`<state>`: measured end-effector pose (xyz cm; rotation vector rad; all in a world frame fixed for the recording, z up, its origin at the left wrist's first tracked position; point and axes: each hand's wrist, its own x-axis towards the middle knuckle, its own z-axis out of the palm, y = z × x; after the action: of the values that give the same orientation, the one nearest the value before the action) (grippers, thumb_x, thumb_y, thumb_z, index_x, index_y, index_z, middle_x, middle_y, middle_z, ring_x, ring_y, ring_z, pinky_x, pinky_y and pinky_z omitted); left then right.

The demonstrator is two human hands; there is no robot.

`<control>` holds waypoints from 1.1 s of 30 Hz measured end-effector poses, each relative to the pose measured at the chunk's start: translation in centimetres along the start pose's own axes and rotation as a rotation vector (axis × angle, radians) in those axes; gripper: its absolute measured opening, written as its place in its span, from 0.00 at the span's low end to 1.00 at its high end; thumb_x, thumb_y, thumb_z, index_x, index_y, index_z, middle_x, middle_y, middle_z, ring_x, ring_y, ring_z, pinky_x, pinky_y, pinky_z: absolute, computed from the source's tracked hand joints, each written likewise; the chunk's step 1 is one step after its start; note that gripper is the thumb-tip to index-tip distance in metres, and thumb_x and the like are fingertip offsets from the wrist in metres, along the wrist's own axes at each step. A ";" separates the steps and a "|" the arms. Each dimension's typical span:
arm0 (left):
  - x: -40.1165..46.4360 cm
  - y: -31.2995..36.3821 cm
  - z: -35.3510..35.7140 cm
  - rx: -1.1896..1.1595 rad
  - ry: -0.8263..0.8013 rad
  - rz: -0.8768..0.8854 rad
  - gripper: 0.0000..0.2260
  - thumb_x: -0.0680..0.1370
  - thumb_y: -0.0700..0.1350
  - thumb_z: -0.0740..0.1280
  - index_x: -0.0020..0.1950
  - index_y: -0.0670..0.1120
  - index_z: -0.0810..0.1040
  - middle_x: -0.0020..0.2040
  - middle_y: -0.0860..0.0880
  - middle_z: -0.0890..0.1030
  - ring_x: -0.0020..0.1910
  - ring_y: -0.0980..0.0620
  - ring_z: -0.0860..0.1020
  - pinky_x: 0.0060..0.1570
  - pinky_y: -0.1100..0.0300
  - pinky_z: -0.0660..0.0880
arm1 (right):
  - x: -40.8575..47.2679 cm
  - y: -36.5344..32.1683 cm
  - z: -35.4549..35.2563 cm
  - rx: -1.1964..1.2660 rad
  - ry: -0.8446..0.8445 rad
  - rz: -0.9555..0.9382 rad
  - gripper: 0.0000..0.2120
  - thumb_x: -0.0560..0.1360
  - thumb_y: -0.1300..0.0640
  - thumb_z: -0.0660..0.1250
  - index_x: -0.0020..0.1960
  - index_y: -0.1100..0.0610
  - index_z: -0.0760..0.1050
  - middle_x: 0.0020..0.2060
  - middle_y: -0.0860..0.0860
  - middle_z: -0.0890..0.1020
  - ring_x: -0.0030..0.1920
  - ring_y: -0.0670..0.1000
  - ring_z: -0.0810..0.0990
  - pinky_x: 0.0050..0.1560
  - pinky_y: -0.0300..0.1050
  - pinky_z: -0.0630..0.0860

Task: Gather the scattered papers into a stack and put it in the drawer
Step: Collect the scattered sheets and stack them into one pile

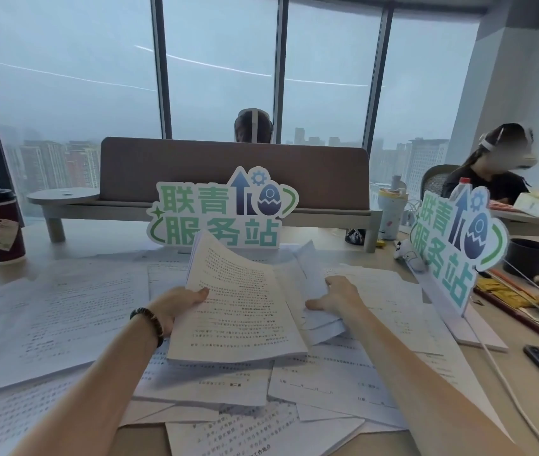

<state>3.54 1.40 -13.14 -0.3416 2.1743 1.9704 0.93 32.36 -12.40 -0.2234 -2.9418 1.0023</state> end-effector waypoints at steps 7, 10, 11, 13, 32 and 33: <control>0.5 -0.1 -0.4 -0.049 -0.019 0.007 0.15 0.81 0.44 0.65 0.64 0.36 0.76 0.56 0.35 0.83 0.53 0.35 0.82 0.51 0.40 0.79 | 0.8 0.7 -1.6 0.234 -0.064 0.169 0.06 0.72 0.67 0.64 0.40 0.60 0.69 0.35 0.57 0.71 0.30 0.53 0.69 0.31 0.41 0.66; 0.5 -0.1 -0.3 -0.054 -0.040 0.002 0.15 0.81 0.45 0.65 0.64 0.37 0.76 0.55 0.35 0.83 0.53 0.35 0.82 0.52 0.40 0.79 | 0.6 0.7 -1.2 0.318 -0.089 0.148 0.07 0.77 0.60 0.69 0.45 0.60 0.72 0.40 0.55 0.76 0.36 0.53 0.73 0.39 0.43 0.69; 0.6 0.0 -0.3 -0.053 -0.044 0.002 0.15 0.81 0.45 0.65 0.64 0.37 0.76 0.56 0.36 0.83 0.54 0.35 0.82 0.53 0.40 0.79 | 0.1 0.6 -1.3 0.353 -0.092 0.133 0.09 0.77 0.57 0.71 0.51 0.61 0.74 0.44 0.55 0.77 0.39 0.52 0.73 0.44 0.44 0.70; 0.5 -0.1 -0.2 -0.051 -0.049 0.001 0.15 0.81 0.45 0.65 0.64 0.37 0.76 0.56 0.36 0.83 0.55 0.35 0.81 0.53 0.40 0.78 | 0.2 0.6 -1.3 0.426 -0.091 0.136 0.21 0.75 0.56 0.74 0.62 0.67 0.74 0.46 0.55 0.80 0.42 0.53 0.77 0.49 0.45 0.74; -0.1 -0.4 0.4 -0.019 -0.043 -0.010 0.15 0.82 0.43 0.65 0.65 0.37 0.76 0.59 0.35 0.81 0.57 0.35 0.80 0.59 0.38 0.75 | -2.4 -8.3 -10.1 0.768 -0.198 -0.207 0.14 0.76 0.53 0.71 0.58 0.58 0.80 0.49 0.58 0.86 0.47 0.59 0.85 0.49 0.54 0.82; 0.0 -0.4 0.4 -0.039 -0.051 -0.009 0.15 0.82 0.43 0.64 0.66 0.37 0.76 0.60 0.35 0.81 0.58 0.34 0.80 0.59 0.38 0.76 | -2.7 -8.7 -10.6 0.790 -0.199 -0.243 0.13 0.76 0.52 0.70 0.57 0.58 0.79 0.48 0.57 0.85 0.44 0.58 0.85 0.45 0.51 0.82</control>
<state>3.70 1.76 -13.58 -0.3024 2.1024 1.9962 3.20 31.59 1.32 0.2600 -2.3658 2.0930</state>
